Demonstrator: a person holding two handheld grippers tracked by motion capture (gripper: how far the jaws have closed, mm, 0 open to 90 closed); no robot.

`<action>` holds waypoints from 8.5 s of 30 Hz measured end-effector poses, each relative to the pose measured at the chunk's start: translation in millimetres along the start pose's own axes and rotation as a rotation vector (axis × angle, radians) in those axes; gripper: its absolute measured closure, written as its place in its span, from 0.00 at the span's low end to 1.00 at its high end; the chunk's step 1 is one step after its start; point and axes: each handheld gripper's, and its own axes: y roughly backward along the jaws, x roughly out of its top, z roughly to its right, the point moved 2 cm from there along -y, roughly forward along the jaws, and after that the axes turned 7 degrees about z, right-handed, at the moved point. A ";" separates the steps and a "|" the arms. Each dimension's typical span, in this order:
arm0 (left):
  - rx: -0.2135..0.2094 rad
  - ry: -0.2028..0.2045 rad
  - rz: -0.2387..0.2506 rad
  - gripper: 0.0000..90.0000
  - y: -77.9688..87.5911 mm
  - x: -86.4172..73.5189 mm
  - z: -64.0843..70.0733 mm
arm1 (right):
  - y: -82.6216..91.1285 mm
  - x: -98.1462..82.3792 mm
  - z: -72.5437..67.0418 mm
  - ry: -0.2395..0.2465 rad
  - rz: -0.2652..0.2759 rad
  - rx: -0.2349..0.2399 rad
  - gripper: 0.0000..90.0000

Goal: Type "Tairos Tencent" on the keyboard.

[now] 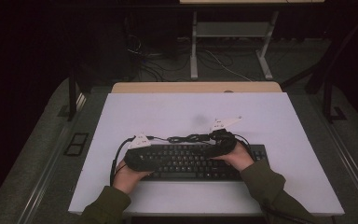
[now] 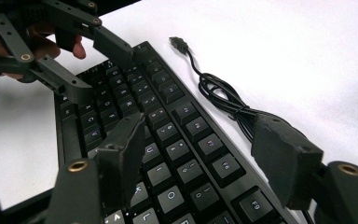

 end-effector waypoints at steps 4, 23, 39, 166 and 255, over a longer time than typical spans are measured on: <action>-0.014 -0.001 -0.007 0.55 -2.7 0.2 -0.8 | 0.0 0.0 0.2 -0.003 0.000 -0.004 0.37; -0.034 -0.006 -0.068 0.96 -14.9 1.5 -3.4 | -0.4 0.1 0.2 -0.001 0.004 -0.010 0.35; -0.034 -0.005 -0.098 0.98 -21.0 -1.1 -3.8 | -0.3 0.3 -0.1 -0.001 0.004 -0.011 0.35; 0.020 0.004 -0.017 0.24 11.8 -5.7 -10.6 | -5.5 -17.9 -10.1 0.098 -0.163 0.062 0.99; -0.039 -0.004 -0.106 0.98 16.0 -15.2 -11.3 | 1.9 -13.1 4.2 -0.004 -0.027 -0.021 0.32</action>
